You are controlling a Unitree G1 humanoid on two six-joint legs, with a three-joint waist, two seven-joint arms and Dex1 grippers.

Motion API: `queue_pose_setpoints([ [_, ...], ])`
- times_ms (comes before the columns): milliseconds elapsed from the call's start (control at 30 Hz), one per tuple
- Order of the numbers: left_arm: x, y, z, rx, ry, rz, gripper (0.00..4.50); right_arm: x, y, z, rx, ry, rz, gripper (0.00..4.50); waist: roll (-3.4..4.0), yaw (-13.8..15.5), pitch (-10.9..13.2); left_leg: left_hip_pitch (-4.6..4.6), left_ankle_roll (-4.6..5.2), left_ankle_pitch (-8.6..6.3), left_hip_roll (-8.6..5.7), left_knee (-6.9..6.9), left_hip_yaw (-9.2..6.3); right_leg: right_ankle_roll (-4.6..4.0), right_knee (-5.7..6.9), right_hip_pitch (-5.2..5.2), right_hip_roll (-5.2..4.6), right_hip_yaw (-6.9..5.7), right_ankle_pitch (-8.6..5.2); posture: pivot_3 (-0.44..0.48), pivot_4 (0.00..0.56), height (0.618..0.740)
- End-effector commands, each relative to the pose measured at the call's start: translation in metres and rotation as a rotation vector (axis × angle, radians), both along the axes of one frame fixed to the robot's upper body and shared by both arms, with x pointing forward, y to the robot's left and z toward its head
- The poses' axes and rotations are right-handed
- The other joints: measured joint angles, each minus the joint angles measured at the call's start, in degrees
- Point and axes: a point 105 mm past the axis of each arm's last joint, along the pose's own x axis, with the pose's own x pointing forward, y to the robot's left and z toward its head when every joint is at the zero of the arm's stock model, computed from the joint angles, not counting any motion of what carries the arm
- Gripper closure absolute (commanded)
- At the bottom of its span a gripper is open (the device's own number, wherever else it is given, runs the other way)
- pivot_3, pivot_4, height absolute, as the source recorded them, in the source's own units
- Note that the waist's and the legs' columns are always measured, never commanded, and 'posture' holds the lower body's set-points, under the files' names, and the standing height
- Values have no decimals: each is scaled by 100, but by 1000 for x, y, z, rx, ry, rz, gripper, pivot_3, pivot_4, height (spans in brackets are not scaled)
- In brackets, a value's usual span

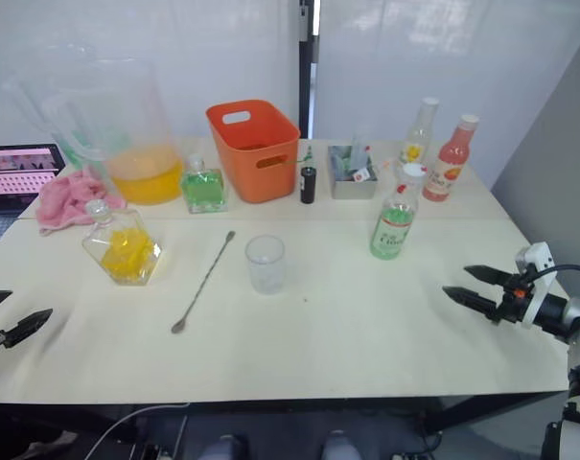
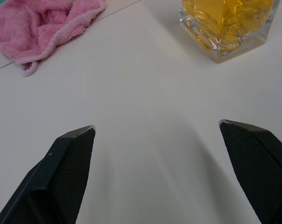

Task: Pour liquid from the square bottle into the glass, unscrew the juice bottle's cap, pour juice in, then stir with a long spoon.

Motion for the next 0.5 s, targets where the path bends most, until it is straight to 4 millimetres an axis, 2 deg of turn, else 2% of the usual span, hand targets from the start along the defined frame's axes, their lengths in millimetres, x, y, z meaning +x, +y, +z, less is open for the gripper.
queue_pose_setpoints([
  [33,-1,3,14,42,-20,-1,0,0,-3,13,-9,-63,-7,16,0,0,0,0,0,0,0,0,0,0,0,0,0,0,0,0,150,738],
  [167,0,1,16,31,-45,7,0,3,10,19,30,-38,65,16,0,-1,0,0,0,0,0,0,0,0,1,0,0,0,0,0,150,738],
  [233,-1,-3,26,-47,-104,10,0,5,21,30,28,-23,132,16,0,-17,0,0,0,0,0,0,0,0,1,0,0,1,0,0,150,738],
  [367,-11,-17,40,-116,-161,-4,0,0,51,47,2,20,305,16,2,-25,1,0,0,0,5,0,4,3,7,-5,1,4,2,0,150,738],
  [500,-22,-38,37,-157,-153,-8,0,-5,83,59,-25,30,447,16,2,-2,1,1,-1,0,6,-2,3,0,8,-4,-1,2,-1,0,150,738],
])
